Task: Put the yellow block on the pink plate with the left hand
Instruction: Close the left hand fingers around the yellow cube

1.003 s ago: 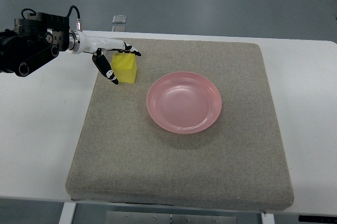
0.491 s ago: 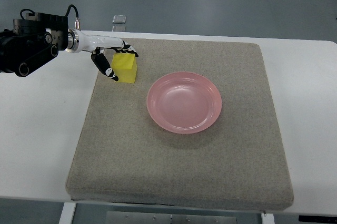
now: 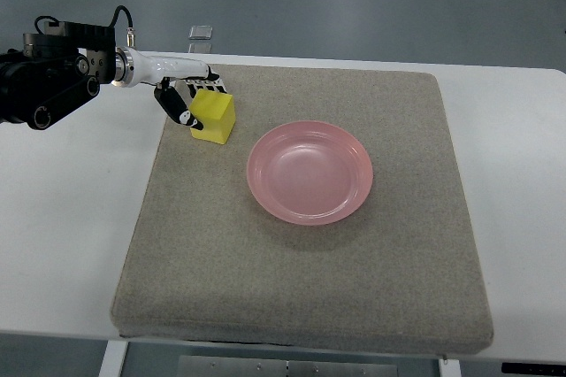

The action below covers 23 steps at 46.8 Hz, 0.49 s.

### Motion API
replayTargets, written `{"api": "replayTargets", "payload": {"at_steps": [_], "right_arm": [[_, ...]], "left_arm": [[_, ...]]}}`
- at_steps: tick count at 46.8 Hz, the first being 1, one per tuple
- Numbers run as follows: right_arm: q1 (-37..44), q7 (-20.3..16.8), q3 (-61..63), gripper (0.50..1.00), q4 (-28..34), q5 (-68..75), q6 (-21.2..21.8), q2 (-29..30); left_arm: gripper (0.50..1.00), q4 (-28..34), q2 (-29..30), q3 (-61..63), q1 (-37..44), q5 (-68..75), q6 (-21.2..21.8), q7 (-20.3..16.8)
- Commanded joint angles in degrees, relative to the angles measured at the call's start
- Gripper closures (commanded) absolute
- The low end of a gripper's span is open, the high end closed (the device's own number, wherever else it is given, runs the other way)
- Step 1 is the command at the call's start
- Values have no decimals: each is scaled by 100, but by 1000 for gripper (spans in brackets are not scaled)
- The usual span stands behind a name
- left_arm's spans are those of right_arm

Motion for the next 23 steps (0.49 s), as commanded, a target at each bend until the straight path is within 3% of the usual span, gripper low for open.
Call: {"api": "replayTargets", "payload": {"at_steps": [1,23], "right_arm": [[0,0,0,576,0,0,1,0],[0,0,0,576,0,0,1,0]], "left_arm": [[1000,0,9,0,0,-24,0,0],[1000,8,-9,-26,-18,-95,17,0]]}}
